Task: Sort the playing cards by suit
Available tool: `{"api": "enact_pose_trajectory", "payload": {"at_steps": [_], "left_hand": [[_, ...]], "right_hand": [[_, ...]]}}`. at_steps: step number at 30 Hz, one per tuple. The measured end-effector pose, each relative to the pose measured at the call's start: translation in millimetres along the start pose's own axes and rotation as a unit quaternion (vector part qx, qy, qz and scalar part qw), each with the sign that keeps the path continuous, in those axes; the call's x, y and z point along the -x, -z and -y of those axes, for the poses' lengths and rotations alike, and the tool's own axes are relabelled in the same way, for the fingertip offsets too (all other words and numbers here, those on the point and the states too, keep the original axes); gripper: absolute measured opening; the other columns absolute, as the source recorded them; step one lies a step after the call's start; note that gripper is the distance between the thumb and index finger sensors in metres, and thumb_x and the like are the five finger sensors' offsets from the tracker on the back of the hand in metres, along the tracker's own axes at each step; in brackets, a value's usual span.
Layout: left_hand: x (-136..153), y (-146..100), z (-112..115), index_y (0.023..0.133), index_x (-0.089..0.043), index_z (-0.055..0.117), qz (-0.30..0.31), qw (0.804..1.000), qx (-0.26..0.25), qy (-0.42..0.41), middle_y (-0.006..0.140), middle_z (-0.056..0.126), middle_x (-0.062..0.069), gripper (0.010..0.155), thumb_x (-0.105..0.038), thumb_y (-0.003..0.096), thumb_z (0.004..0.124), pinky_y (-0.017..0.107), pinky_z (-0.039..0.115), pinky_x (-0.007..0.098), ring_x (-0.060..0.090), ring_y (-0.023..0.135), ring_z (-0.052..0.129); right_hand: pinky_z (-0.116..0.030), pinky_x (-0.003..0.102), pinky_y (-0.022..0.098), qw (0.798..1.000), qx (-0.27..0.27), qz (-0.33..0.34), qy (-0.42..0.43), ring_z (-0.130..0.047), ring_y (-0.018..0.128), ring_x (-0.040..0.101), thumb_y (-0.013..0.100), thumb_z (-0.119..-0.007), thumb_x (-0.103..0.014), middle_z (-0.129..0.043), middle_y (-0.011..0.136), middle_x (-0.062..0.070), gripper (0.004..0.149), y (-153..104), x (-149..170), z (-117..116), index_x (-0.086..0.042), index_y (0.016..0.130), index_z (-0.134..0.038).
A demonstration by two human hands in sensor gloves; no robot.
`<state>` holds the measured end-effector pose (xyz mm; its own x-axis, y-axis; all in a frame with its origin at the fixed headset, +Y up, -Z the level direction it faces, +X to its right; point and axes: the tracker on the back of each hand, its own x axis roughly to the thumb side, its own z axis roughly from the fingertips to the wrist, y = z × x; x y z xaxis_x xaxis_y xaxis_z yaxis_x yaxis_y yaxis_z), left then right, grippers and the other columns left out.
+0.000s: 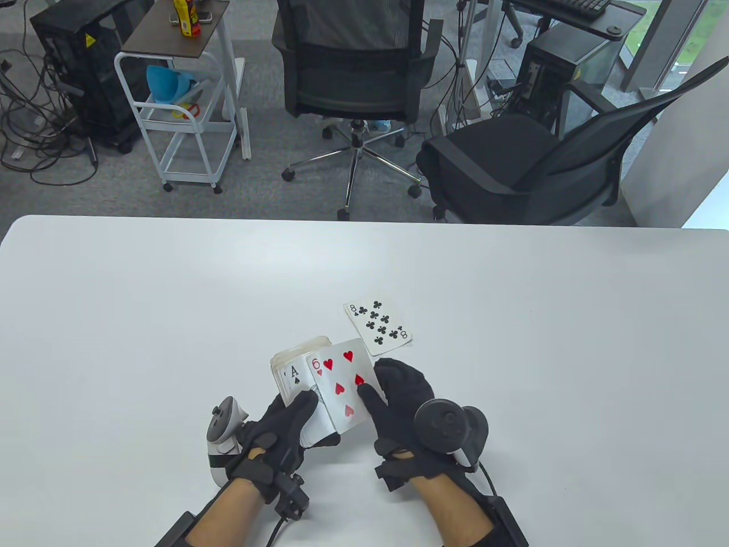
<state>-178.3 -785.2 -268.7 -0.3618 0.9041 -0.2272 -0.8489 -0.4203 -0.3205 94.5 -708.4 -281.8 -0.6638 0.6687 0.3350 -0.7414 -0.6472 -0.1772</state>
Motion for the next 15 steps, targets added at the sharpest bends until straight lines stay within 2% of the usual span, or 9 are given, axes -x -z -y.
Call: {"api": "enact_pose_trajectory", "payload": {"at_steps": [5, 6, 9, 12, 15], "left_hand": [[-3.0, -2.7, -2.5, 0.109, -0.028, 0.052, 0.009, 1.000, -0.016, -0.001, 0.107, 0.072, 0.002, 0.067, -0.059, 0.0563, 0.079, 0.054, 0.091, 0.043, 0.034, 0.092, 0.085], [-3.7, -2.5, -2.8, 0.109, -0.028, 0.053, 0.011, 1.000, -0.021, 0.003, 0.107, 0.072, 0.002, 0.067, -0.059, 0.0563, 0.079, 0.054, 0.091, 0.043, 0.034, 0.092, 0.085], [-3.8, -1.5, -3.1, 0.109, -0.028, 0.053, 0.013, 1.000, -0.025, 0.007, 0.107, 0.072, 0.002, 0.067, -0.059, 0.0564, 0.079, 0.054, 0.091, 0.043, 0.034, 0.092, 0.085], [-2.4, -0.3, -3.1, 0.109, -0.028, 0.053, 0.010, 1.000, -0.026, 0.009, 0.107, 0.072, 0.002, 0.067, -0.059, 0.0564, 0.079, 0.054, 0.091, 0.043, 0.034, 0.092, 0.085], [-1.9, -0.1, -2.0, 0.109, -0.027, 0.053, 0.008, 1.000, -0.026, 0.007, 0.107, 0.072, 0.002, 0.067, -0.059, 0.0564, 0.079, 0.054, 0.091, 0.043, 0.034, 0.092, 0.085]], "right_hand": [[-0.047, 0.071, 0.067, 0.994, 0.048, -0.099, -0.021, -0.062, 0.095, 0.051, 0.056, -0.081, -0.032, -0.072, 0.100, 0.020, 0.036, 11.7, 49.7, 46.5, -0.011, 0.085, -0.084], [-0.044, 0.073, 0.066, 0.987, 0.051, -0.149, -0.039, -0.058, 0.096, 0.053, 0.056, -0.081, -0.031, -0.070, 0.101, 0.022, 0.036, 12.4, 68.4, 57.2, -0.010, 0.085, -0.085], [-0.038, 0.074, 0.066, 0.965, 0.007, -0.228, -0.131, -0.049, 0.098, 0.056, 0.057, -0.082, -0.031, -0.063, 0.104, 0.026, 0.036, 12.4, 98.0, 67.8, -0.009, 0.086, -0.085], [-0.031, 0.076, 0.066, 0.924, -0.087, -0.298, -0.222, -0.036, 0.101, 0.057, 0.059, -0.081, -0.031, -0.054, 0.108, 0.028, 0.037, 13.3, 118.8, 65.0, -0.009, 0.088, -0.083], [-0.029, 0.076, 0.066, 0.911, -0.095, -0.308, -0.256, -0.034, 0.101, 0.057, 0.058, -0.083, -0.030, -0.053, 0.108, 0.029, 0.037, 16.0, 123.9, 55.8, -0.006, 0.087, -0.084]]}}
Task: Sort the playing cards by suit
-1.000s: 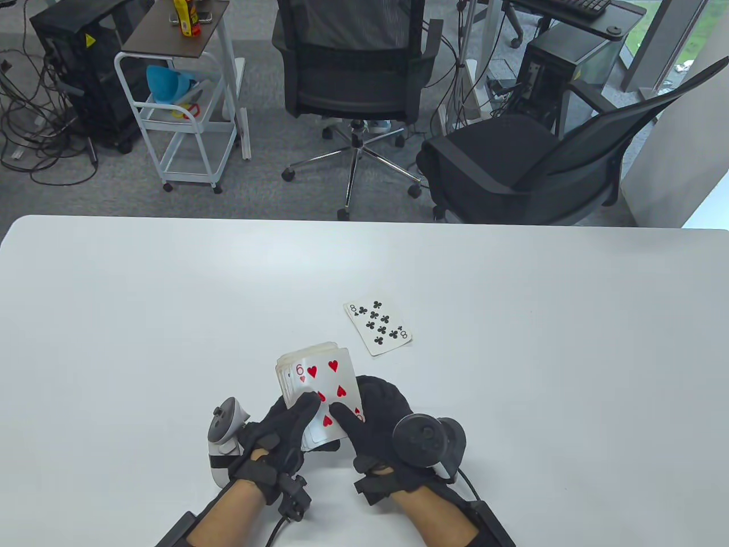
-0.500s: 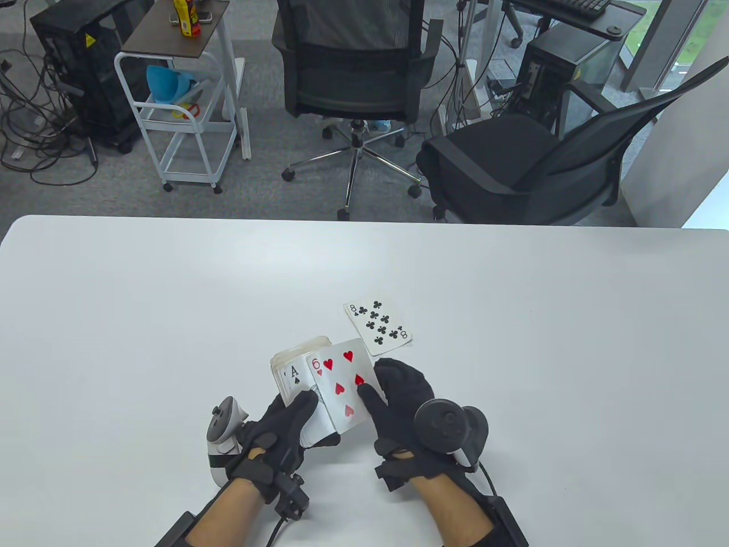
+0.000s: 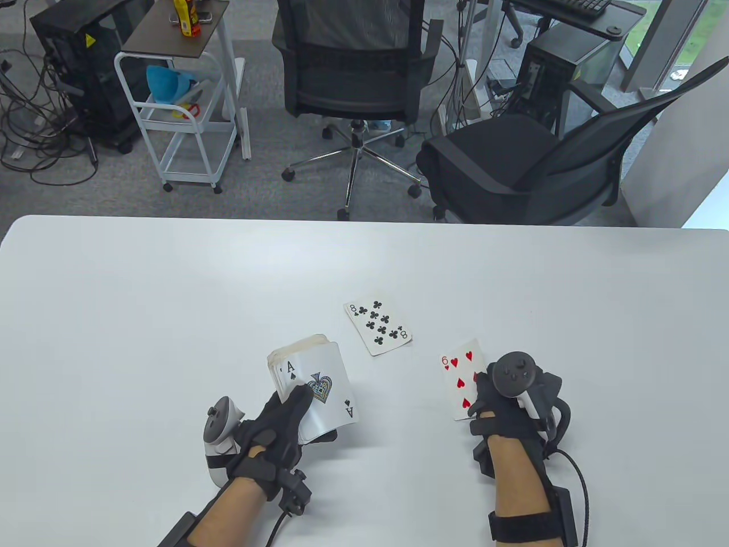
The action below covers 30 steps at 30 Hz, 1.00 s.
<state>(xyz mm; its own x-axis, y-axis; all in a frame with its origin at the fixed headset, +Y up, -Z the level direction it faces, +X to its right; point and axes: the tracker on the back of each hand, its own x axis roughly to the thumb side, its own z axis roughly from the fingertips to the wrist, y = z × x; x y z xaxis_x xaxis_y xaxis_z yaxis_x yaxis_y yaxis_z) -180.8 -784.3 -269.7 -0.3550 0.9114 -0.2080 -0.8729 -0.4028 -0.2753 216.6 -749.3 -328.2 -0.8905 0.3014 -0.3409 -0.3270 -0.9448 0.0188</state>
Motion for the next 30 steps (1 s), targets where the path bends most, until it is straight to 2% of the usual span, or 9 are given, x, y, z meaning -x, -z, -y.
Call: {"api": "enact_pose_trajectory", "payload": {"at_steps": [3, 7, 11, 16, 18, 23, 30], "left_hand": [[1.0, -0.2, -0.6, 0.109, -0.028, 0.053, -0.004, 1.000, 0.003, 0.004, 0.107, 0.072, 0.002, 0.066, -0.059, 0.0565, 0.079, 0.054, 0.091, 0.043, 0.034, 0.092, 0.085], [1.4, -0.8, -0.4, 0.109, -0.027, 0.053, -0.010, 1.000, 0.004, 0.011, 0.107, 0.072, 0.002, 0.066, -0.059, 0.0565, 0.079, 0.054, 0.091, 0.043, 0.034, 0.092, 0.085], [1.9, -0.1, 1.4, 0.109, -0.027, 0.053, -0.013, 1.000, 0.008, 0.015, 0.106, 0.072, 0.003, 0.066, -0.058, 0.0565, 0.079, 0.054, 0.091, 0.043, 0.034, 0.092, 0.085], [4.1, -0.3, 4.2, 0.109, -0.028, 0.053, -0.020, 0.999, 0.013, 0.022, 0.107, 0.072, 0.003, 0.066, -0.058, 0.0566, 0.079, 0.053, 0.091, 0.044, 0.034, 0.092, 0.085], [4.7, -0.2, 4.3, 0.109, -0.028, 0.053, -0.022, 0.999, 0.012, 0.022, 0.106, 0.072, 0.003, 0.065, -0.058, 0.0568, 0.078, 0.053, 0.091, 0.044, 0.034, 0.091, 0.085], [4.0, -0.8, 4.3, 0.109, -0.028, 0.053, -0.025, 0.999, 0.011, 0.024, 0.106, 0.073, 0.003, 0.065, -0.057, 0.0570, 0.079, 0.053, 0.091, 0.044, 0.035, 0.091, 0.085], [1.3, -0.4, 2.6, 0.109, -0.028, 0.053, -0.018, 1.000, 0.009, 0.025, 0.106, 0.073, 0.003, 0.064, -0.053, 0.0575, 0.081, 0.053, 0.092, 0.044, 0.034, 0.091, 0.086]], "right_hand": [[-0.028, 0.076, 0.066, 0.998, 0.008, -0.008, -0.063, -0.032, 0.102, 0.056, 0.056, -0.088, -0.032, -0.049, 0.110, 0.028, 0.041, 2.2, -7.6, -6.6, -0.009, 0.089, -0.081], [-0.028, 0.076, 0.067, 0.996, 0.024, -0.017, -0.083, -0.029, 0.103, 0.055, 0.053, -0.094, -0.035, -0.045, 0.111, 0.027, 0.052, 1.5, -11.7, -10.5, -0.010, 0.094, -0.072], [-0.030, 0.075, 0.067, 0.996, 0.067, 0.021, -0.053, -0.034, 0.102, 0.056, 0.054, -0.090, -0.036, -0.049, 0.109, 0.026, 0.049, -8.8, -20.9, -2.4, -0.009, 0.092, -0.073], [-0.032, 0.075, 0.066, 0.993, 0.071, 0.093, 0.000, -0.038, 0.101, 0.056, 0.057, -0.083, -0.039, -0.055, 0.108, 0.027, 0.047, -31.2, -43.9, 5.2, -0.008, 0.091, -0.076], [-0.032, 0.075, 0.066, 0.986, 0.078, 0.141, 0.029, -0.039, 0.101, 0.056, 0.058, -0.079, -0.042, -0.055, 0.108, 0.026, 0.047, -39.6, -53.8, 7.4, -0.009, 0.092, -0.076], [-0.032, 0.076, 0.066, 0.947, 0.129, 0.277, 0.096, -0.043, 0.101, 0.054, 0.058, -0.074, -0.046, -0.059, 0.107, 0.024, 0.049, -73.6, -89.3, 10.5, -0.010, 0.091, -0.078], [-0.036, 0.075, 0.067, 0.908, 0.081, 0.365, 0.190, -0.046, 0.101, 0.054, 0.057, -0.074, -0.047, -0.062, 0.106, 0.023, 0.051, -103.9, -118.5, -3.3, -0.009, 0.091, -0.078]]}}
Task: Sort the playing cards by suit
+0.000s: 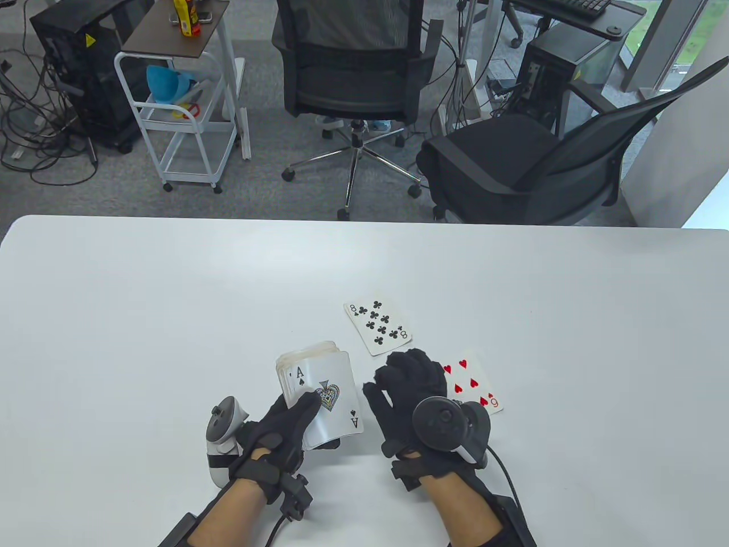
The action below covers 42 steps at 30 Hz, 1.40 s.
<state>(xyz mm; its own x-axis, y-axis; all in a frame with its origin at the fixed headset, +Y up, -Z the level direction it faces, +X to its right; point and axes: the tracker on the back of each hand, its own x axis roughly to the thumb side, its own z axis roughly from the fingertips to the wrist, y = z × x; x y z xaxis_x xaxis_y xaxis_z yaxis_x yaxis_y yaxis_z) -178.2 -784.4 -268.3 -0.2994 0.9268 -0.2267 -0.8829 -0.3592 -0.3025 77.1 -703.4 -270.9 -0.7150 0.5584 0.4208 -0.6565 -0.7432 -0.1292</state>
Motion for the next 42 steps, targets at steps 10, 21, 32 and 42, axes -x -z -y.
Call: {"api": "enact_pose_trajectory", "payload": {"at_steps": [10, 21, 32, 42], "left_hand": [[-1.7, 1.3, 2.9, 0.108, -0.028, 0.054, -0.011, 1.000, 0.018, 0.018, 0.105, 0.074, 0.002, 0.064, -0.044, 0.0564, 0.088, 0.052, 0.093, 0.044, 0.033, 0.090, 0.088], [4.1, 3.4, 2.7, 0.108, -0.028, 0.055, -0.025, 0.999, 0.029, 0.004, 0.105, 0.074, 0.002, 0.066, -0.050, 0.0551, 0.089, 0.052, 0.093, 0.044, 0.033, 0.090, 0.088], [3.0, 2.6, -2.6, 0.109, -0.028, 0.054, -0.025, 0.999, 0.019, -0.028, 0.106, 0.073, 0.002, 0.066, -0.048, 0.0560, 0.088, 0.053, 0.093, 0.043, 0.033, 0.092, 0.087], [-25.2, -6.6, -30.0, 0.108, -0.028, 0.053, 0.055, 0.995, -0.048, -0.069, 0.105, 0.074, 0.002, 0.064, -0.048, 0.0571, 0.085, 0.052, 0.093, 0.042, 0.032, 0.090, 0.088]], "right_hand": [[-0.037, 0.074, 0.066, 0.997, -0.026, -0.046, 0.060, -0.048, 0.099, 0.054, 0.054, -0.080, -0.054, -0.056, 0.107, 0.024, 0.064, -5.4, -4.2, -21.0, -0.008, 0.095, -0.063], [-0.048, 0.072, 0.066, 0.995, 0.043, -0.037, 0.086, -0.073, 0.090, 0.048, 0.055, -0.080, -0.036, -0.080, 0.093, 0.018, 0.038, -8.0, -5.0, -17.4, -0.004, 0.074, -0.083], [-0.046, 0.072, 0.066, 0.994, 0.032, -0.063, 0.079, -0.067, 0.093, 0.049, 0.053, -0.086, -0.038, -0.072, 0.099, 0.020, 0.044, -3.2, 8.9, -7.1, -0.010, 0.087, -0.077], [-0.032, 0.076, 0.065, 0.980, -0.107, -0.169, 0.025, -0.046, 0.099, 0.056, 0.056, -0.085, -0.031, -0.064, 0.103, 0.025, 0.038, 5.3, 39.5, -5.1, -0.003, 0.081, -0.088]]}}
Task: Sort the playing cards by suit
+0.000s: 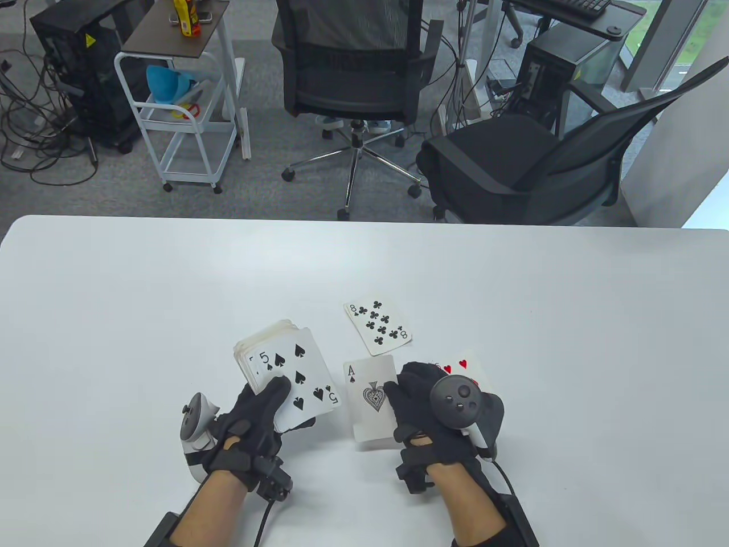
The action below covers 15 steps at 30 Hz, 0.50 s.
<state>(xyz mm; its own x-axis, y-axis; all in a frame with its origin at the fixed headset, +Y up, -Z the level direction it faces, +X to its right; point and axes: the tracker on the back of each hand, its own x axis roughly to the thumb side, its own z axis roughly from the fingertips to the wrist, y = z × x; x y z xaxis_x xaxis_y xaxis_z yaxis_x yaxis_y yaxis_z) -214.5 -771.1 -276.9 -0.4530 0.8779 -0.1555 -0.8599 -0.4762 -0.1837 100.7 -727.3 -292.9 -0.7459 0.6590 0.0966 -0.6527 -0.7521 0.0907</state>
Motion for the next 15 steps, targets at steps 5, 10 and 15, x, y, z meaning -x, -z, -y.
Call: {"api": "enact_pose_trajectory", "payload": {"at_steps": [5, 10, 15], "left_hand": [[0.1, 0.2, -0.7, 0.108, -0.028, 0.053, -0.002, 1.000, -0.003, 0.006, 0.105, 0.074, 0.002, 0.064, -0.048, 0.0571, 0.085, 0.052, 0.093, 0.042, 0.032, 0.090, 0.088], [1.7, 0.2, -0.4, 0.108, -0.028, 0.053, -0.005, 1.000, -0.003, 0.010, 0.106, 0.073, 0.002, 0.063, -0.047, 0.0575, 0.084, 0.052, 0.093, 0.042, 0.033, 0.090, 0.088], [1.7, 0.3, -0.8, 0.108, -0.028, 0.053, -0.004, 1.000, -0.004, 0.009, 0.106, 0.073, 0.002, 0.063, -0.047, 0.0575, 0.084, 0.052, 0.093, 0.042, 0.033, 0.090, 0.088]], "right_hand": [[-0.027, 0.077, 0.065, 0.984, -0.128, 0.023, -0.122, -0.038, 0.100, 0.056, 0.056, -0.087, -0.032, -0.058, 0.105, 0.026, 0.038, -5.3, -28.6, -43.2, -0.002, 0.080, -0.087], [-0.029, 0.075, 0.067, 0.952, -0.174, 0.049, -0.248, -0.040, 0.100, 0.056, 0.055, -0.091, -0.035, -0.058, 0.104, 0.026, 0.040, -15.6, -49.7, -81.4, -0.004, 0.079, -0.084], [-0.029, 0.075, 0.067, 0.938, -0.151, 0.053, -0.306, -0.042, 0.098, 0.056, 0.053, -0.094, -0.041, -0.060, 0.102, 0.026, 0.044, -21.3, -60.9, -88.6, -0.006, 0.076, -0.083]]}}
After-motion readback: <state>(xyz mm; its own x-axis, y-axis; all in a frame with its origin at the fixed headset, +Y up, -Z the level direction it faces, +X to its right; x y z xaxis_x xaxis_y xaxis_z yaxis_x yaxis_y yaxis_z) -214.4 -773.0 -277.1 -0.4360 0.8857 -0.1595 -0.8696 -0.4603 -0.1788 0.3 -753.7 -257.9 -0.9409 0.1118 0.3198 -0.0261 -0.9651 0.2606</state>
